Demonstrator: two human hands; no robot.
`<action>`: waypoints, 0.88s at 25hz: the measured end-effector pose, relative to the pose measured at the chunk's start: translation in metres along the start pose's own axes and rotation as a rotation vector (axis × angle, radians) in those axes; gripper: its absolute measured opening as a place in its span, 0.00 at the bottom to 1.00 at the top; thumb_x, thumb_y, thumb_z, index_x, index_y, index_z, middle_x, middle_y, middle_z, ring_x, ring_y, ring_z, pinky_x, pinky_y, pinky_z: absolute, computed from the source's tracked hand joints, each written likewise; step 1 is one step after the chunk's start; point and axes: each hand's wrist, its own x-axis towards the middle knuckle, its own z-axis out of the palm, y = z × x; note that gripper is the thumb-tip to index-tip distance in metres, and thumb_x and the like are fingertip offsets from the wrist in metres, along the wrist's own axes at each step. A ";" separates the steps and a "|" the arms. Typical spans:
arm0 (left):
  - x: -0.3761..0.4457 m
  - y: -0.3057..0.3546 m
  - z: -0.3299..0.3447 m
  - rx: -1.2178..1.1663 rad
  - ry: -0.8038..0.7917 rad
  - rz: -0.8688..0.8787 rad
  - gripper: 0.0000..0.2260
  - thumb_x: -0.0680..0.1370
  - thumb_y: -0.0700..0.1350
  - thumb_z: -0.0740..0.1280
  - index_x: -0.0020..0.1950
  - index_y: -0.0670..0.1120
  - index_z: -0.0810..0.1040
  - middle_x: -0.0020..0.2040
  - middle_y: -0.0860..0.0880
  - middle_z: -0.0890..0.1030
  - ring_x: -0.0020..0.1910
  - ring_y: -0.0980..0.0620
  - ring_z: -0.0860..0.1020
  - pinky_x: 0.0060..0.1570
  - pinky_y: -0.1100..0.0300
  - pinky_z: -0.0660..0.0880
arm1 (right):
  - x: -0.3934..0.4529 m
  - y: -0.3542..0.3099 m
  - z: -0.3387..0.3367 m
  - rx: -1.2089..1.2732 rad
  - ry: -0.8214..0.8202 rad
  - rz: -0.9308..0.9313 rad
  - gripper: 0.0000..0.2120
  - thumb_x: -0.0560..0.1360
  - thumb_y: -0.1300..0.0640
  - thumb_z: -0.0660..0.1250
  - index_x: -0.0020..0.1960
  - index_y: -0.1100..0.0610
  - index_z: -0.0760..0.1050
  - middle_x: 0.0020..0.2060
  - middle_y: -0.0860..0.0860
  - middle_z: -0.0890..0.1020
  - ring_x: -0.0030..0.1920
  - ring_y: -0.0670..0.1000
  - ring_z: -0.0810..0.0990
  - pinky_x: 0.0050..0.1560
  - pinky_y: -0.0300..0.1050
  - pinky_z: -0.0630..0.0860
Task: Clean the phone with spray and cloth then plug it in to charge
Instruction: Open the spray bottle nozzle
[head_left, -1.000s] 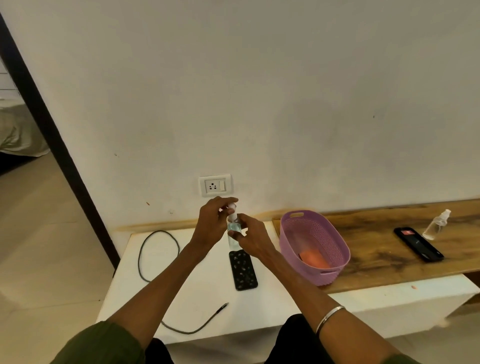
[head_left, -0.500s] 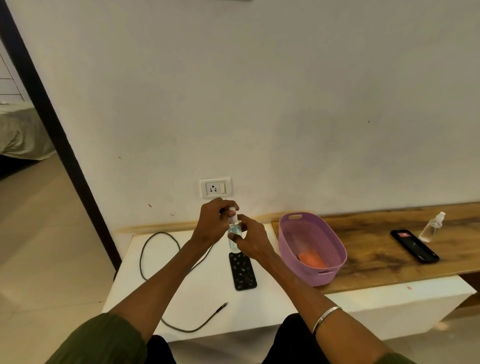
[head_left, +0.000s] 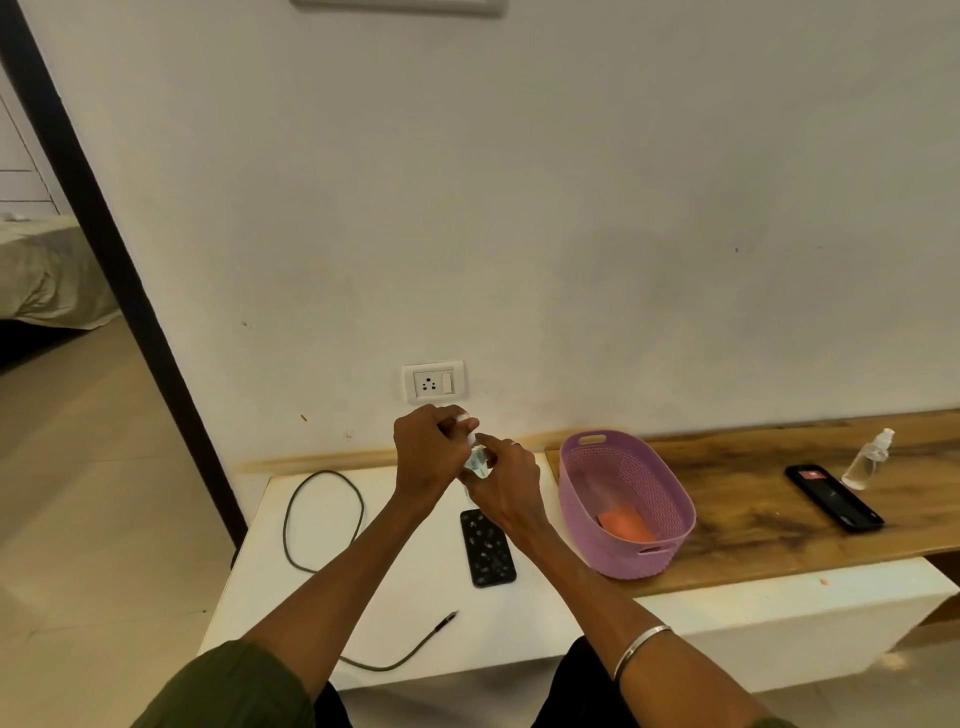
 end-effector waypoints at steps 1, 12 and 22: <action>0.000 0.003 0.000 -0.009 0.003 -0.025 0.03 0.73 0.41 0.75 0.39 0.47 0.87 0.34 0.52 0.86 0.32 0.63 0.80 0.42 0.78 0.71 | 0.000 0.000 -0.001 0.007 0.006 0.000 0.14 0.69 0.43 0.72 0.48 0.51 0.81 0.39 0.47 0.85 0.37 0.47 0.78 0.42 0.43 0.77; 0.025 -0.008 -0.027 -0.500 -0.611 -0.230 0.11 0.82 0.39 0.63 0.61 0.37 0.80 0.54 0.42 0.85 0.56 0.51 0.84 0.61 0.55 0.79 | 0.009 0.006 -0.015 0.167 -0.211 -0.042 0.20 0.69 0.47 0.75 0.58 0.54 0.81 0.46 0.49 0.86 0.39 0.44 0.79 0.43 0.32 0.74; 0.013 0.006 -0.005 -0.315 -0.108 -0.298 0.08 0.70 0.38 0.78 0.48 0.43 0.87 0.47 0.48 0.88 0.52 0.58 0.83 0.59 0.68 0.78 | 0.011 0.000 -0.008 0.077 0.016 -0.003 0.19 0.67 0.43 0.75 0.53 0.52 0.81 0.43 0.50 0.85 0.39 0.47 0.79 0.44 0.44 0.79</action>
